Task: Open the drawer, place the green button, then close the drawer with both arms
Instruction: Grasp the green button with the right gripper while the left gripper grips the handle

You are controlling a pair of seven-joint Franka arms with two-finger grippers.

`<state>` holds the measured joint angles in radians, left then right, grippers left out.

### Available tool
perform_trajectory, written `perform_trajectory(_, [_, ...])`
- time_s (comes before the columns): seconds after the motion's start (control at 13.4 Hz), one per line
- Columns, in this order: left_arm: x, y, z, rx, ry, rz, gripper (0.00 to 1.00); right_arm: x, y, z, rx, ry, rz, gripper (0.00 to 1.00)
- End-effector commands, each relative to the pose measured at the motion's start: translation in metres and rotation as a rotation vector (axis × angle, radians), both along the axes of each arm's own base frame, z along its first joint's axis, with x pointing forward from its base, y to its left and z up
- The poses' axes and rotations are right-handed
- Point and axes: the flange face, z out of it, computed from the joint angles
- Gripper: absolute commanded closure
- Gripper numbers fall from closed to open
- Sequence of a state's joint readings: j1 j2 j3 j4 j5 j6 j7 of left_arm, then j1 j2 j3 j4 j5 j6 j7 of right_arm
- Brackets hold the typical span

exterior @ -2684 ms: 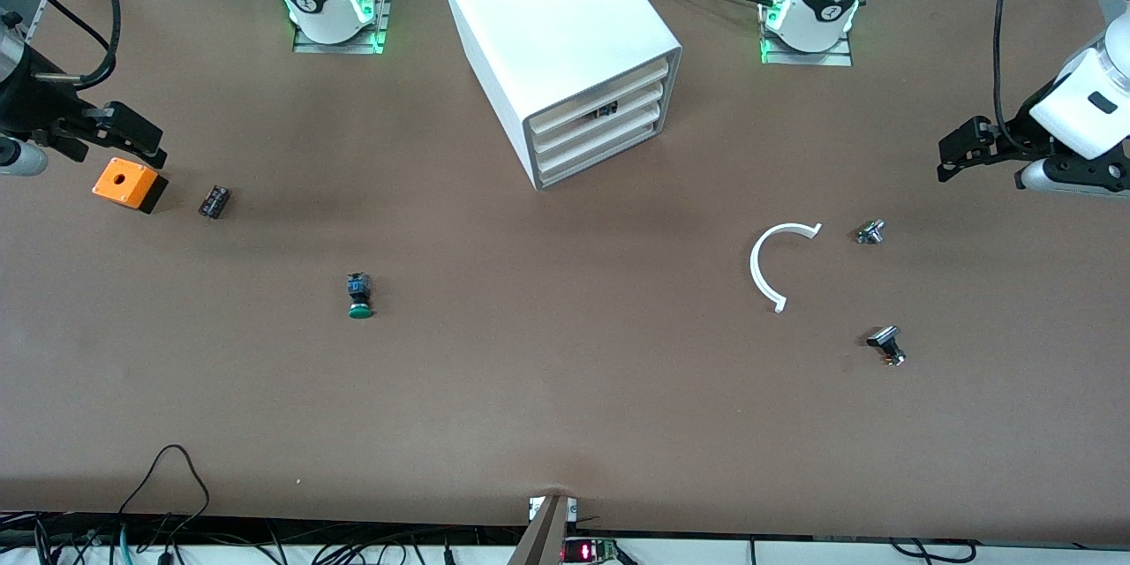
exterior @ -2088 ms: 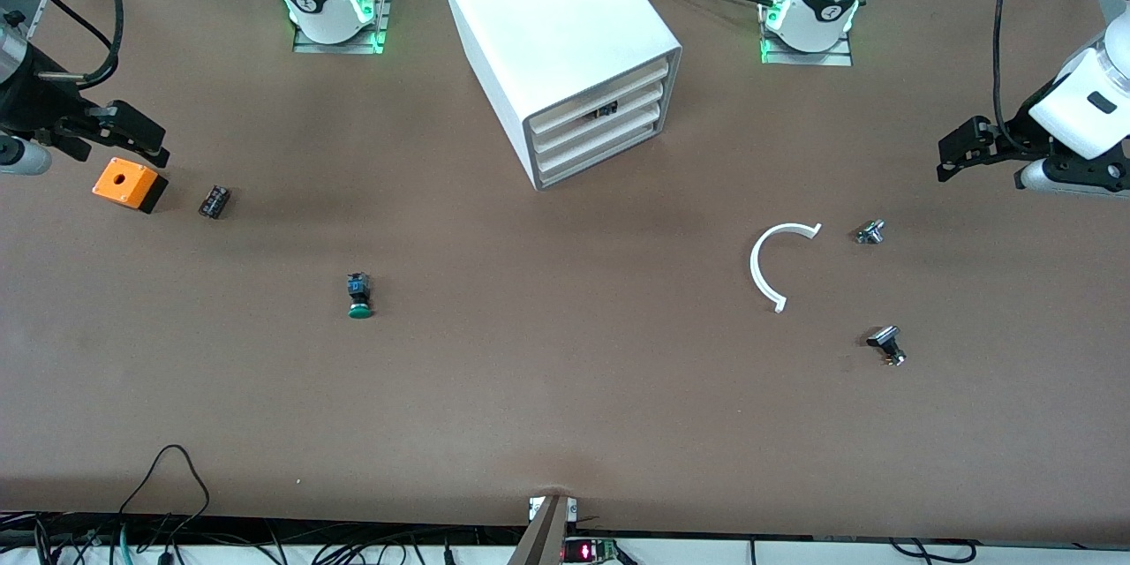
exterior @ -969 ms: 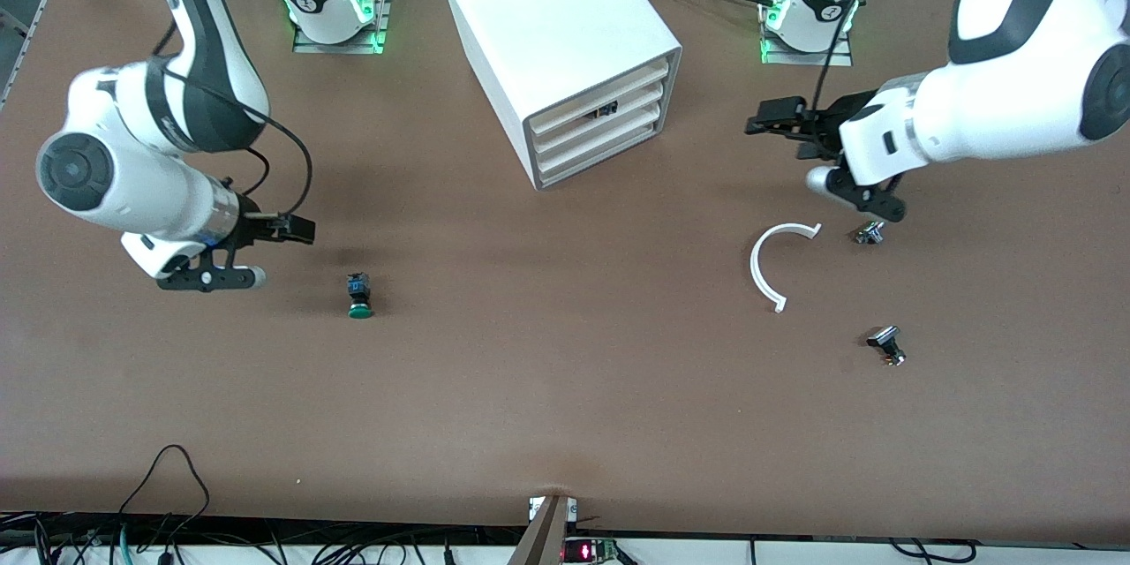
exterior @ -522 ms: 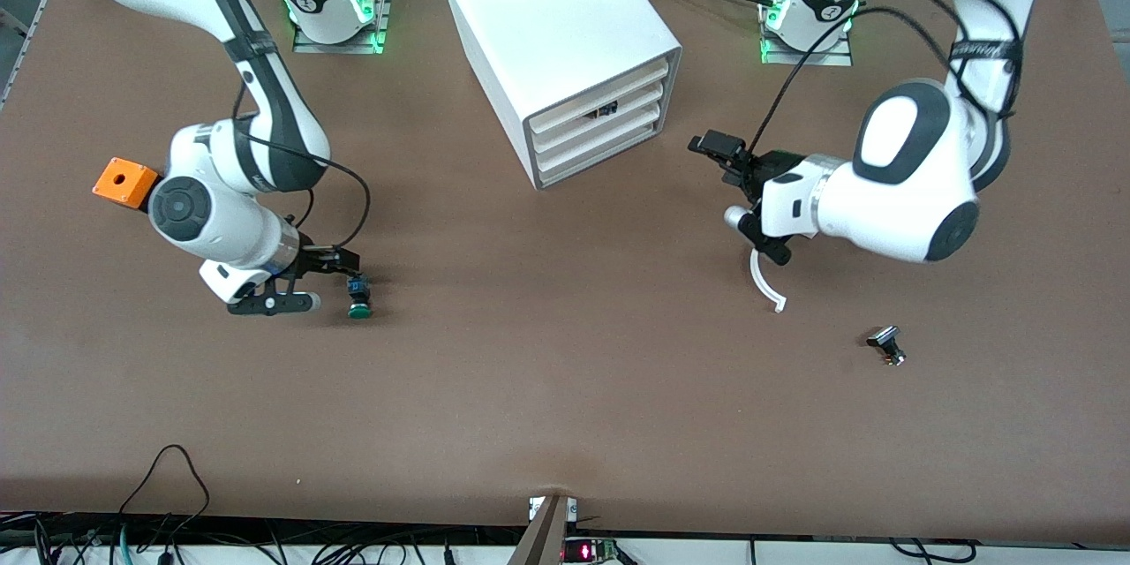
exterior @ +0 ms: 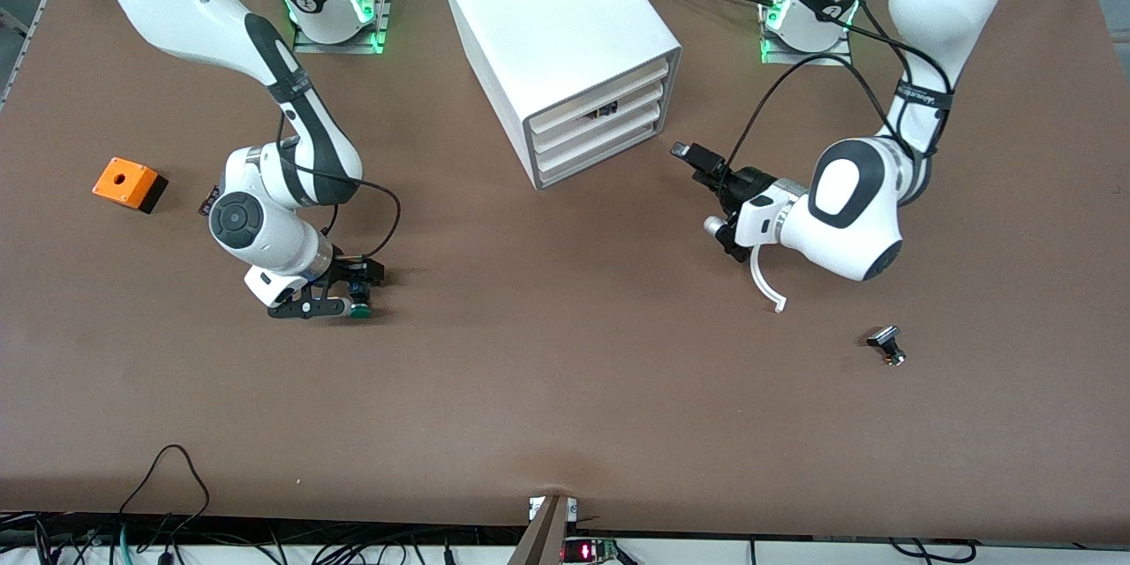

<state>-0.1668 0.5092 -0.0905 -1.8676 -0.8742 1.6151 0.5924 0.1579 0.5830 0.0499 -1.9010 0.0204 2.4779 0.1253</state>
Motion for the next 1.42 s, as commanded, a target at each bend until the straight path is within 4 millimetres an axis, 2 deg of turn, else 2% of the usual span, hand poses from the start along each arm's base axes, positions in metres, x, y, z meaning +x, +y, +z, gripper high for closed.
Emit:
perform_trajectory(0.0, [-0.010, -0.002, -0.014, -0.023, -0.079, 0.018, 0.01, 0.000, 0.000, -0.002, 0.010, -0.014, -0.001, 0.00])
perform_trajectory(0.15, [-0.023, -0.007, -0.046, -0.051, -0.157, 0.014, 0.01, 0.000, 0.004, 0.000, 0.010, -0.019, 0.018, 0.02])
perform_trajectory(0.3, [-0.039, -0.026, -0.049, -0.065, -0.191, 0.031, 0.01, 0.002, 0.004, 0.001, 0.013, -0.033, 0.045, 0.10])
perform_trajectory(0.45, [-0.046, -0.042, -0.049, -0.057, -0.220, 0.027, 0.01, 0.001, 0.004, -0.005, 0.014, -0.028, 0.052, 0.26])
perform_trajectory(0.52, [-0.049, -0.044, -0.052, -0.051, -0.221, 0.038, 0.01, 0.001, 0.004, -0.005, 0.014, -0.027, 0.050, 0.36])
perform_trajectory(0.67, [-0.070, -0.052, -0.059, -0.077, -0.173, 0.067, 0.01, 0.001, 0.006, -0.005, 0.014, -0.027, 0.043, 0.54])
perform_trajectory(0.82, [-0.090, -0.061, -0.052, -0.078, -0.175, 0.090, 0.01, 0.004, 0.006, -0.002, 0.015, -0.031, 0.038, 0.71])
perform_trajectory(0.97, [-0.097, -0.065, -0.051, -0.066, -0.191, 0.086, 0.01, 0.007, 0.007, 0.003, 0.017, -0.039, 0.043, 0.86])
perform_trajectory(1.04, [-0.097, -0.067, -0.051, -0.067, -0.191, 0.087, 0.05, 0.010, 0.009, 0.007, 0.020, -0.046, 0.046, 0.94])
perform_trajectory(1.12, [-0.099, -0.069, -0.052, -0.068, -0.188, 0.083, 0.15, 0.011, 0.011, 0.011, 0.023, -0.034, 0.025, 1.00])
perform_trajectory(1.19, [-0.102, -0.070, -0.056, -0.070, -0.178, 0.077, 0.25, 0.017, 0.016, 0.021, 0.030, -0.013, -0.022, 1.00])
perform_trajectory(1.34, [-0.108, -0.077, -0.059, -0.075, -0.166, 0.064, 0.31, 0.031, 0.027, 0.048, 0.024, 0.049, -0.095, 1.00])
